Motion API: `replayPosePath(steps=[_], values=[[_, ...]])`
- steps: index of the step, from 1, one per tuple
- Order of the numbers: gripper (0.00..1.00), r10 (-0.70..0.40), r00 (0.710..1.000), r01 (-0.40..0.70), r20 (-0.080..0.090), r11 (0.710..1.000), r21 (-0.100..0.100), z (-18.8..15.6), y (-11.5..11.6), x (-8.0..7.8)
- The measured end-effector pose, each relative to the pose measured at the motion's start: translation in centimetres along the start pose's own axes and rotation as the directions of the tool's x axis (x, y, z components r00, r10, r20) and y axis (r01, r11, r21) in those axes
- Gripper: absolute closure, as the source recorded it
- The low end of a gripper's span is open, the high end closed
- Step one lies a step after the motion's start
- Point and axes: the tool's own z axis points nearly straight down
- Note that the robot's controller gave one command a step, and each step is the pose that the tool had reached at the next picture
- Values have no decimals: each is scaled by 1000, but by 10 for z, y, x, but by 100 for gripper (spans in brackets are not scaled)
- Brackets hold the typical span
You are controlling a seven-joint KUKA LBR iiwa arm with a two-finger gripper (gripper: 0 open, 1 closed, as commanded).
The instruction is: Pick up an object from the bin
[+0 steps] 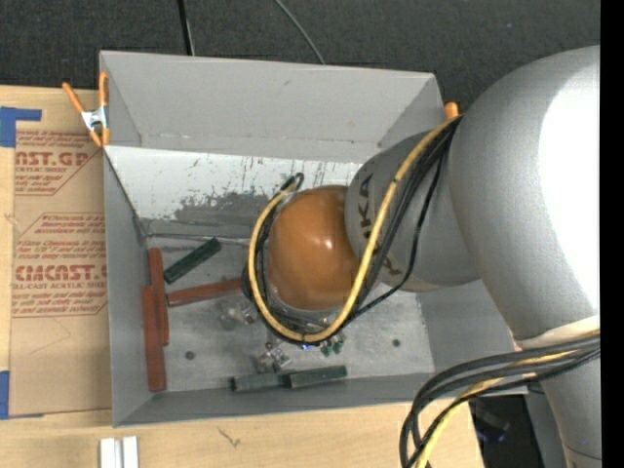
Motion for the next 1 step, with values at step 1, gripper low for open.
replayPosePath(steps=[1], values=[[0, 1, 1000, -1, -3, 1000, 2, -1, 6, -4]])
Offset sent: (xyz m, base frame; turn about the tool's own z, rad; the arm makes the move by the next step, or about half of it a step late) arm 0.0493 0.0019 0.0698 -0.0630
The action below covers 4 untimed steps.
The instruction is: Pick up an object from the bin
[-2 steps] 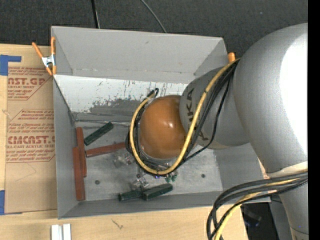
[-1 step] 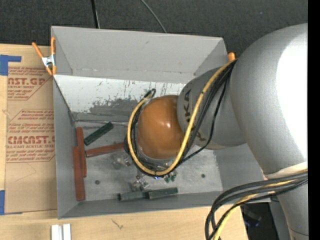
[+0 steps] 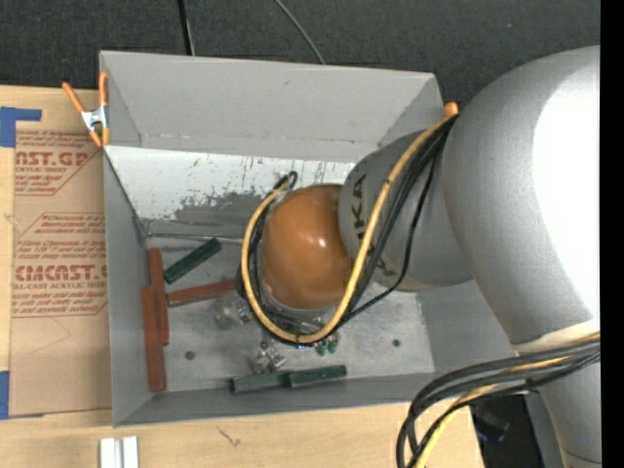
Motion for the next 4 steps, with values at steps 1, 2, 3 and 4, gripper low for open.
replayPosePath(steps=[1, 2, 3, 4], values=[[0, -32, 999, 32, 0, 999, -10, -45, -6, -30], [0, -20, 1000, 20, 16, 1000, -2, -56, -34, -10], [0, 115, 993, -115, -1, 993, -4, -16, -6, -4], [100, -12, 1000, 12, 1, 1000, -7, 9, -38, 2]])
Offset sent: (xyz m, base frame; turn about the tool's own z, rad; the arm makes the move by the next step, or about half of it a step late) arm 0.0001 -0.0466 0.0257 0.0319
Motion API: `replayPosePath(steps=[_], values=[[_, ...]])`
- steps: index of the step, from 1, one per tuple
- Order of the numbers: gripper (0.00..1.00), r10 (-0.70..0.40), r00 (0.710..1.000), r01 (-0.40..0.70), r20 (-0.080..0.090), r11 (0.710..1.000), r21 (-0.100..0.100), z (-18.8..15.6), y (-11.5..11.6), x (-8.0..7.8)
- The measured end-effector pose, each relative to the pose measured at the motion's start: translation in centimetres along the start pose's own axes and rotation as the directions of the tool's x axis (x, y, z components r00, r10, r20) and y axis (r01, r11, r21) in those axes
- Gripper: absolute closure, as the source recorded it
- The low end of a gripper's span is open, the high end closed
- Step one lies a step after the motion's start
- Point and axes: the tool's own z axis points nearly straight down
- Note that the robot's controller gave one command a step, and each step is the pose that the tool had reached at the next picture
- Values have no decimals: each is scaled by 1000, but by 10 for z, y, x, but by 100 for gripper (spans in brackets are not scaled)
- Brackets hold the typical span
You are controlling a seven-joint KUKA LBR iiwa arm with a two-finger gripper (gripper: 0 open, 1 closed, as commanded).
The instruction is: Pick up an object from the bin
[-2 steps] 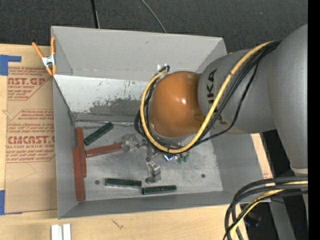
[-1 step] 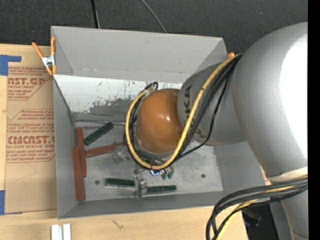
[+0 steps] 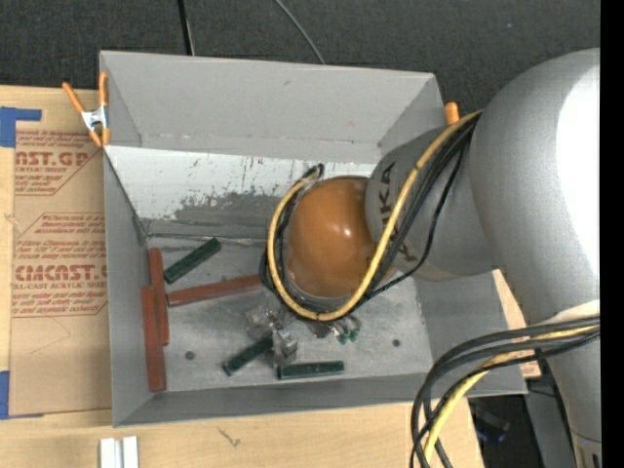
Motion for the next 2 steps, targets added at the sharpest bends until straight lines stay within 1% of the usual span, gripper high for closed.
replayPosePath(steps=[1, 2], values=[[100, 0, 1000, 0, 0, 1000, 0, 0, 0, 0], [100, -20, 1000, 20, 1, 1000, 0, -139, 16, 3]])
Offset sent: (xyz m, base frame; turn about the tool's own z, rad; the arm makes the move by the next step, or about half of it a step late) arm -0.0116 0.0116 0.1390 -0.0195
